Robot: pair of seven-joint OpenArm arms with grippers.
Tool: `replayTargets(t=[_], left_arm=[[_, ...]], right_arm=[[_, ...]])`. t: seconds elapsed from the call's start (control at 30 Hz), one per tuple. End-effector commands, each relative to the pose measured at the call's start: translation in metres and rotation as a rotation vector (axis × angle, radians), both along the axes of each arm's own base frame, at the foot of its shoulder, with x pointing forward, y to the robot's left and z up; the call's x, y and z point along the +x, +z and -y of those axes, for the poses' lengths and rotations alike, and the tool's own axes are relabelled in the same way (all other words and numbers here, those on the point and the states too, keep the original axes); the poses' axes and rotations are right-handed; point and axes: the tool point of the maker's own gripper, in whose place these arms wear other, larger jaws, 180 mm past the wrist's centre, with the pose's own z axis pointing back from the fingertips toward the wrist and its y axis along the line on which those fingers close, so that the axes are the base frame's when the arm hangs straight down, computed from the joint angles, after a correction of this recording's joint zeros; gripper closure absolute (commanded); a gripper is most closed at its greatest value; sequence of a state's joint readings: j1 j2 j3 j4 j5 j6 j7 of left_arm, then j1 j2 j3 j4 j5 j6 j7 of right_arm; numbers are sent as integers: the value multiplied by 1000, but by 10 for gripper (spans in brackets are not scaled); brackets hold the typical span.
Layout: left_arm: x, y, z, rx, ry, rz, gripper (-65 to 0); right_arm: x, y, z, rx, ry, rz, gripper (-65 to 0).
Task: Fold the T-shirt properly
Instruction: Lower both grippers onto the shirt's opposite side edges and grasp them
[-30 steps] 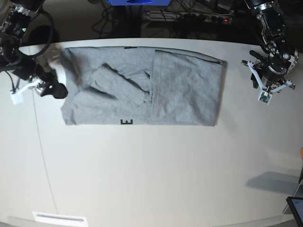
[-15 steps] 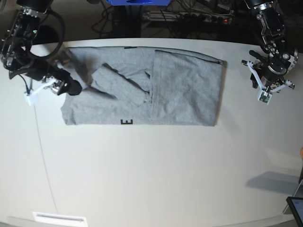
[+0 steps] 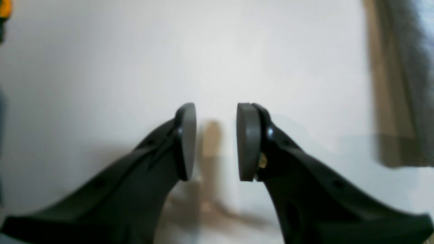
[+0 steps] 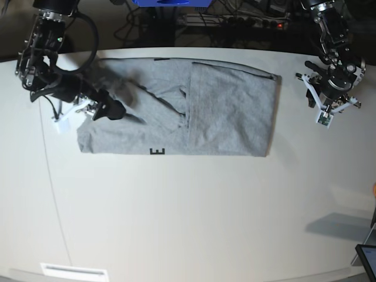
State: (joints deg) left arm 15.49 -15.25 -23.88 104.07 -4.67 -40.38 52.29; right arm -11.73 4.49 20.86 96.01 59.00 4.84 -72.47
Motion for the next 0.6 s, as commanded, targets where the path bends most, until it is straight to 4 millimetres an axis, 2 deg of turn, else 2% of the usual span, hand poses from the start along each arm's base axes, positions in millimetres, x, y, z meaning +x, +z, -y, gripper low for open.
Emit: replayTargets(t=[0.0, 0.13, 0.27, 0.33, 0.47, 0.57], left_arm=[[9, 8, 5, 4, -29, 32, -205], [13, -2, 29, -19, -96, 8, -205], [15, -3, 34, -25, -107, 9, -205], [22, -1, 33, -28, -103, 22, -205], [24, -16, 29, -66, -74, -8, -205], [24, -34, 37, -108, -72, -46, -205]], right_arm=[[-1, 0, -2, -13, 15, -9, -608], [-2, 0, -11, -6, 41, -10, -608], [-2, 0, -11, -5, 44, -11, -595], [-2, 0, -12, -4, 45, -7, -535], [-2, 0, -13, -2, 47, -7, -408], [-1, 1, -13, -2, 47, -6, -380]])
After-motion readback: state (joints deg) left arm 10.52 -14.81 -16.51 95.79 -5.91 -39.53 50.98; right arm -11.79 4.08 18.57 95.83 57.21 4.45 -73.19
